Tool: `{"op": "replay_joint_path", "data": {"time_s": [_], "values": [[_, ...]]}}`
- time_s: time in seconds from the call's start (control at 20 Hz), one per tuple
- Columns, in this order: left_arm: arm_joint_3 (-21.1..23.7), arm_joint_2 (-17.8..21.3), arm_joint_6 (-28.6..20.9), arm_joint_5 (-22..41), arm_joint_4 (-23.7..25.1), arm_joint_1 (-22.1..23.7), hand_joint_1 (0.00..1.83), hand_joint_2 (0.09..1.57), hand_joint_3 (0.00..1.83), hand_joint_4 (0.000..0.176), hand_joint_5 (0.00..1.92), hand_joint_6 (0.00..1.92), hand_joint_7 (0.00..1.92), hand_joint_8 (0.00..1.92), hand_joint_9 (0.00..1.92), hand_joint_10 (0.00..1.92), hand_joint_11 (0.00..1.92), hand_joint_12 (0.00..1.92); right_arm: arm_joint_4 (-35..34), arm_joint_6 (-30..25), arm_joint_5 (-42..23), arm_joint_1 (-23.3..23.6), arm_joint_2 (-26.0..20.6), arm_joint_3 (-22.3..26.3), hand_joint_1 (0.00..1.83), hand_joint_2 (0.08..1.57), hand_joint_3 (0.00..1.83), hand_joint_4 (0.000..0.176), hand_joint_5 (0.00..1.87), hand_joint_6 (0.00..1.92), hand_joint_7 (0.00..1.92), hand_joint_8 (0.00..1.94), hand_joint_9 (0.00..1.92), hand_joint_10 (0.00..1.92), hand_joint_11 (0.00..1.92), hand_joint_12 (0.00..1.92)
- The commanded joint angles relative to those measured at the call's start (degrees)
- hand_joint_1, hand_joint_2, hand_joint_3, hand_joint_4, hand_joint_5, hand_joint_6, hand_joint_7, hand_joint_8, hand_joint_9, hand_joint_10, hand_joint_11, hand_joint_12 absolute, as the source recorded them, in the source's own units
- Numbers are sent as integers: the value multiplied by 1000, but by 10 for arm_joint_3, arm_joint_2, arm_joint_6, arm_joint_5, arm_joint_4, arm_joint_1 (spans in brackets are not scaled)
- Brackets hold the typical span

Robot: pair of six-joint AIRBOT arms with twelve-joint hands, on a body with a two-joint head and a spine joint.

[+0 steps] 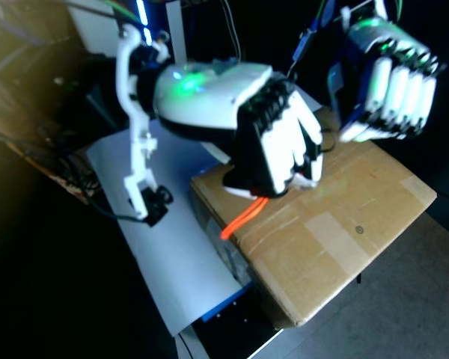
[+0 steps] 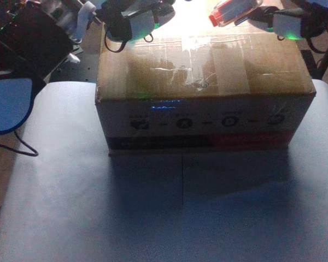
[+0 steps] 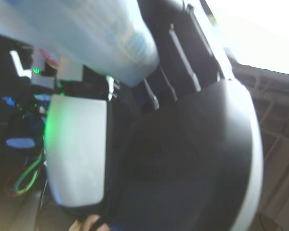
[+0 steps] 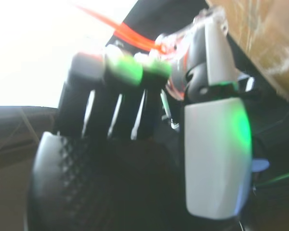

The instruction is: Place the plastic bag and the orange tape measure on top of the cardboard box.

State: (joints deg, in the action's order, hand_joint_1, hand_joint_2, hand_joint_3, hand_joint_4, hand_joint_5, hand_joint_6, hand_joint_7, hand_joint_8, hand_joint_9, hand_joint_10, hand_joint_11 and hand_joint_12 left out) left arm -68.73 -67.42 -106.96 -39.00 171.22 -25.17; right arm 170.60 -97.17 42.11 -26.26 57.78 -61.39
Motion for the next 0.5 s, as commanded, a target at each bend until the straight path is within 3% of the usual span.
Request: {"op": "replay_joint_path", "data": {"time_s": [0.0,0.1,0.15,0.2,0.25,0.3,0.35,0.4,0.45], "values": [[-5,-4,0,-67,14,10,1363,1199,0,0,807,895,815,1348,805,1655,871,1898,17,4,75,10,3,-3,1267,1141,0,0,904,884,994,1292,1119,1454,1041,1698],[-14,-15,0,-58,14,10,1370,1184,0,0,811,927,848,1295,850,1580,902,1794,17,4,75,9,10,-10,1253,1173,6,0,869,886,898,1462,1205,1643,1180,1794],[-23,-23,0,-47,14,10,1369,1186,0,0,755,990,840,1295,883,1537,970,1697,17,4,75,9,16,-13,1194,1131,0,0,956,995,1122,1502,1251,1652,1219,1826],[-28,-26,0,-44,14,10,1233,1220,6,0,694,1201,878,1408,945,1395,925,1701,17,4,75,9,19,-15,1400,1092,0,0,1037,1506,1242,1670,1317,1747,1305,1887],[-35,-32,-4,-40,14,10,1224,1231,3,0,683,1197,866,1459,988,1404,899,1746,16,4,75,8,25,-19,1445,1086,0,0,1045,1700,1232,1699,1285,1777,1263,1920],[-38,-34,-11,-38,14,10,1207,1259,5,0,647,1238,816,1563,936,1531,673,1886,13,4,75,5,28,-22,1302,775,700,0,942,1369,1107,1372,1202,1609,1154,1814],[-44,-40,-21,-36,14,10,1108,1280,22,0,726,1585,1030,1910,1074,1918,986,1921,9,4,75,0,30,-24,1277,979,284,0,927,928,1047,1207,1114,1394,1028,1664],[-46,-44,-22,-34,14,10,1217,1231,2,0,710,1171,861,1504,927,1622,835,1921,6,4,75,-4,31,-26,1288,1048,75,0,968,856,1124,1015,1143,1243,1037,1555],[-47,-45,-22,-33,14,10,1227,1223,0,0,718,1121,873,1457,991,1518,925,1902,2,4,75,-8,32,-28,1285,1062,49,0,959,897,1124,997,1131,1237,1021,1550]]}}
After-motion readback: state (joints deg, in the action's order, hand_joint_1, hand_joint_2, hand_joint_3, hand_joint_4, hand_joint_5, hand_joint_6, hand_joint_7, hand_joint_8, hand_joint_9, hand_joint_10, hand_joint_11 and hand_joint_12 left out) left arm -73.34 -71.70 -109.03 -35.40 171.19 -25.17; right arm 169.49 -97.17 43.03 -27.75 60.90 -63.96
